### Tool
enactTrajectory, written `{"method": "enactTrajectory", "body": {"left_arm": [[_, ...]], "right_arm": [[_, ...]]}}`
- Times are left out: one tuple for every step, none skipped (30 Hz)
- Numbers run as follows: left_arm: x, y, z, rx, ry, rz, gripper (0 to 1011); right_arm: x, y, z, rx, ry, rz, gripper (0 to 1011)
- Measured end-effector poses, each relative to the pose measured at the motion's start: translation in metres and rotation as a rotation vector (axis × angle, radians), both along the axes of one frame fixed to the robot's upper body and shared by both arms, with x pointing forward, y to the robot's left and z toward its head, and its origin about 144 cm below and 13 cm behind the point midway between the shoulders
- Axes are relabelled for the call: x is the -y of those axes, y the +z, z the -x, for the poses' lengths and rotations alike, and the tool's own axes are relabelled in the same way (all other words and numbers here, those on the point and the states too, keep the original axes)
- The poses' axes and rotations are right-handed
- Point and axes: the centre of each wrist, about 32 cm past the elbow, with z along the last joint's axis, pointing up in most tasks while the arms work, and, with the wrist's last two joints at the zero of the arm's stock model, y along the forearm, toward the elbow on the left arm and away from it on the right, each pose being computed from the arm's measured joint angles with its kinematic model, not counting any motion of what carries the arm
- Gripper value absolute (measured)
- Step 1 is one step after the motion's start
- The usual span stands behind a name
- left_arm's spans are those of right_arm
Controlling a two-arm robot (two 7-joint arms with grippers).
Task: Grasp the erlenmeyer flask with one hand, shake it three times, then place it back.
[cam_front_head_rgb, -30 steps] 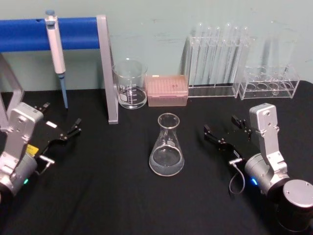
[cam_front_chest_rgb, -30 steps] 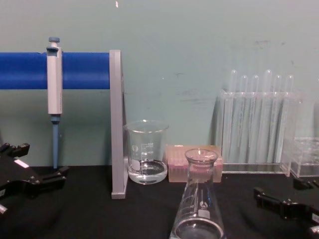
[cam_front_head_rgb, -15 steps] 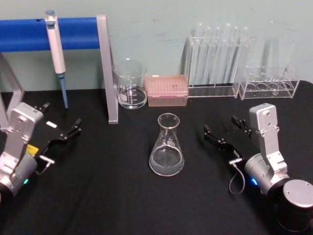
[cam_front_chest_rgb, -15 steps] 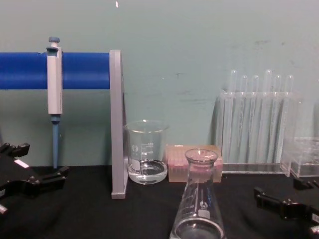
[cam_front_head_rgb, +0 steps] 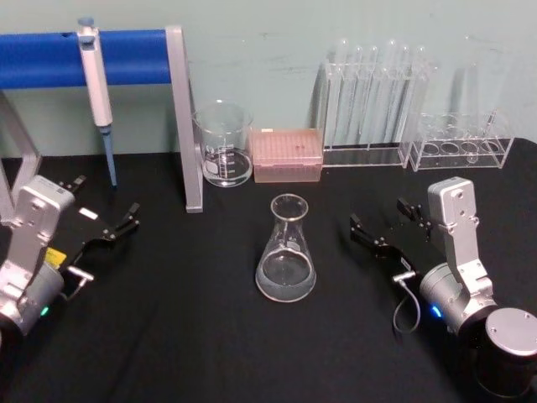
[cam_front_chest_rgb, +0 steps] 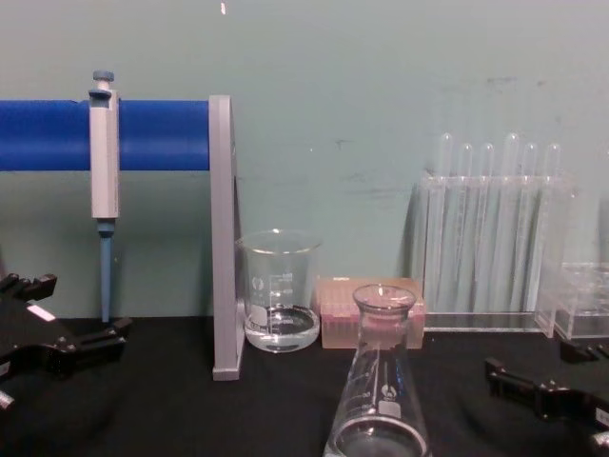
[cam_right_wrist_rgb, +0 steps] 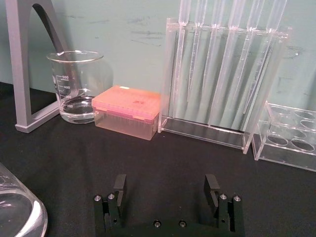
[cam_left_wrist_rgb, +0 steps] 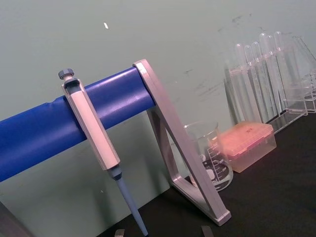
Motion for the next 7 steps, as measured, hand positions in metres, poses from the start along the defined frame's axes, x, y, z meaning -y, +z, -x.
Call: {"method": "enactTrajectory", "body": {"left_arm": [[0.0, 0.0, 0.0, 0.0, 0.0, 0.0, 1001], [0.0, 0.0, 0.0, 0.0, 0.0, 0.0, 1001], [0.0, 0.0, 0.0, 0.0, 0.0, 0.0, 1001], [0.0, 0.0, 0.0, 0.0, 0.0, 0.0, 1001], [0.0, 0.0, 0.0, 0.0, 0.0, 0.0, 1001], [0.0, 0.0, 0.0, 0.0, 0.0, 0.0, 1000], [0.0, 0.0, 0.0, 0.0, 0.0, 0.0, 1001]], "right_arm": [[0.0, 0.0, 0.0, 0.0, 0.0, 0.0, 1003], [0.0, 0.0, 0.0, 0.0, 0.0, 0.0, 1002], [0.0, 0.0, 0.0, 0.0, 0.0, 0.0, 1002], [0.0, 0.0, 0.0, 0.0, 0.0, 0.0, 1003], [0.0, 0.0, 0.0, 0.0, 0.0, 0.0, 1002], [0.0, 0.0, 0.0, 0.0, 0.0, 0.0, 1003], [0.0, 0.0, 0.0, 0.0, 0.0, 0.0, 1003]]}}
